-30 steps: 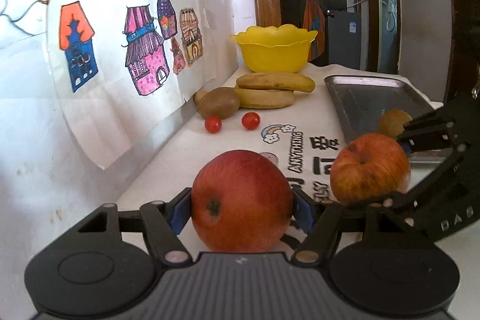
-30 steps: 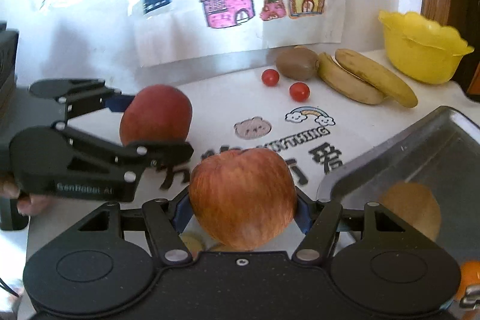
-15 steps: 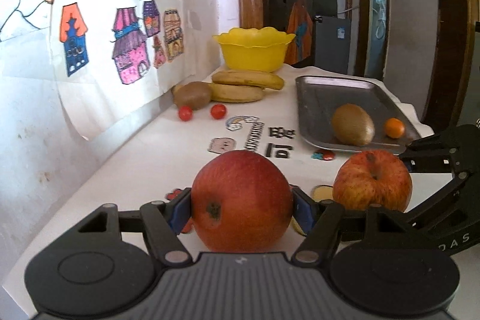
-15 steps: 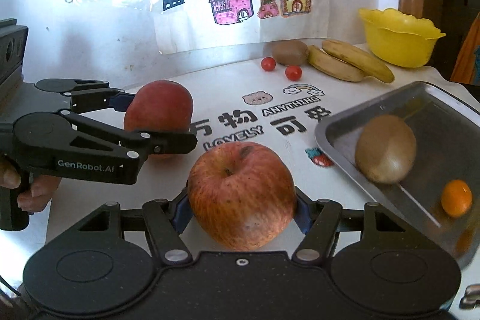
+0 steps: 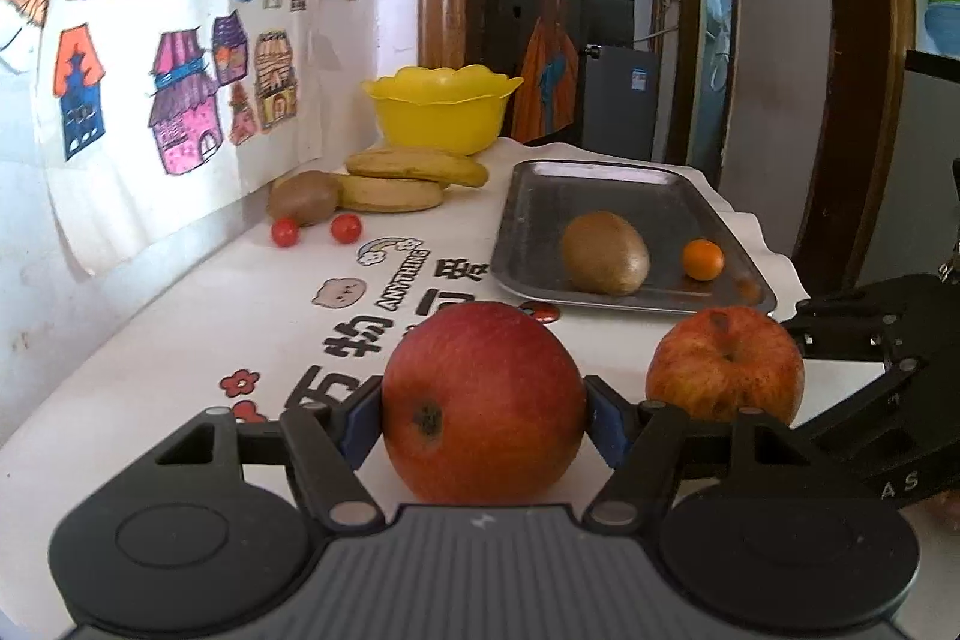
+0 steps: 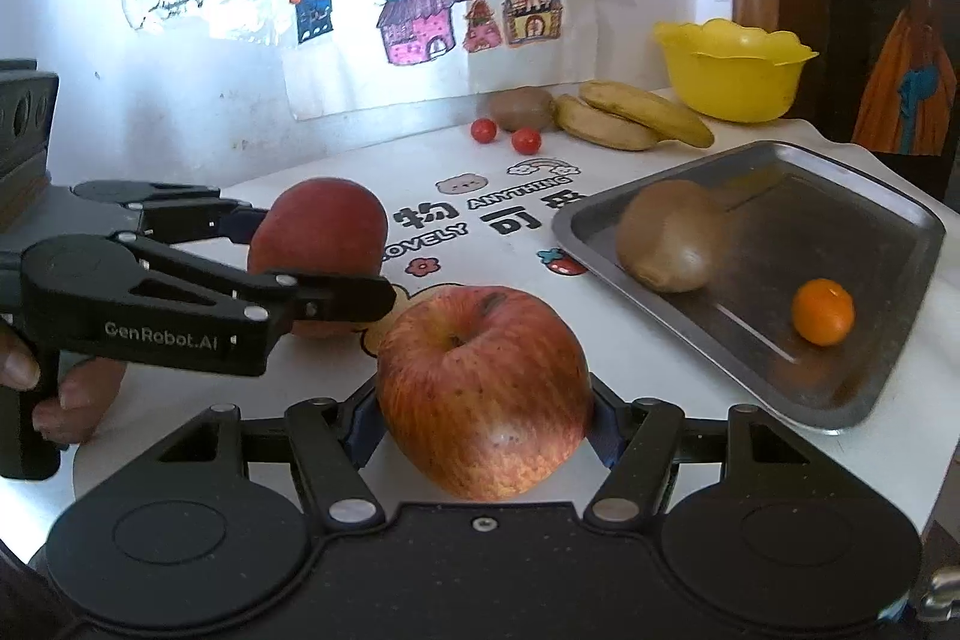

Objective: Organize fruits

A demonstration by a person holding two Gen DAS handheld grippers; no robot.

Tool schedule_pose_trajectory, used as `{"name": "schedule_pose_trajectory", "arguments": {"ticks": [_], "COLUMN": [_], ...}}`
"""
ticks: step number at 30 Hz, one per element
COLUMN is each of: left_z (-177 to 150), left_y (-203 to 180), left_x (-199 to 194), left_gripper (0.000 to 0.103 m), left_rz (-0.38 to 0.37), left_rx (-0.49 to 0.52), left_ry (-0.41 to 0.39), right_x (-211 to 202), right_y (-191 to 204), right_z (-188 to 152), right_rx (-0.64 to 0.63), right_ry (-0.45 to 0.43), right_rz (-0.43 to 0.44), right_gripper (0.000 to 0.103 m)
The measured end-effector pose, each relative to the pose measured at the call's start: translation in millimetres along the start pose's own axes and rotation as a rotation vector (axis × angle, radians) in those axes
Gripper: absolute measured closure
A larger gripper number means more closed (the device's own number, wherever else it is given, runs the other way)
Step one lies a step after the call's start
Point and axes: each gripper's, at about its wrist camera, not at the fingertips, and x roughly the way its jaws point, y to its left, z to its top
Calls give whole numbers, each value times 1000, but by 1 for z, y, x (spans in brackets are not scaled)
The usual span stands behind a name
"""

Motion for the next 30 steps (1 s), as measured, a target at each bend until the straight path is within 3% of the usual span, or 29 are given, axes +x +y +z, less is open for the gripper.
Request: {"name": "schedule_pose_trajectory", "arguments": {"ticks": [21,30], "left_z": [40,77], "left_y": [-22,-36], "left_x": [26,54], "left_gripper": [31,31], "left_rz": [-16,77], "left_rx": [-25,-8], "left_ry": [-21,-54], "right_x": [-26,-27], "right_y": [-48,-89], "right_z": [5,31], "right_rx": [77,100], "right_ry": [-133,-214], "right_rz": [-26,-112], "right_gripper": [36,36]}}
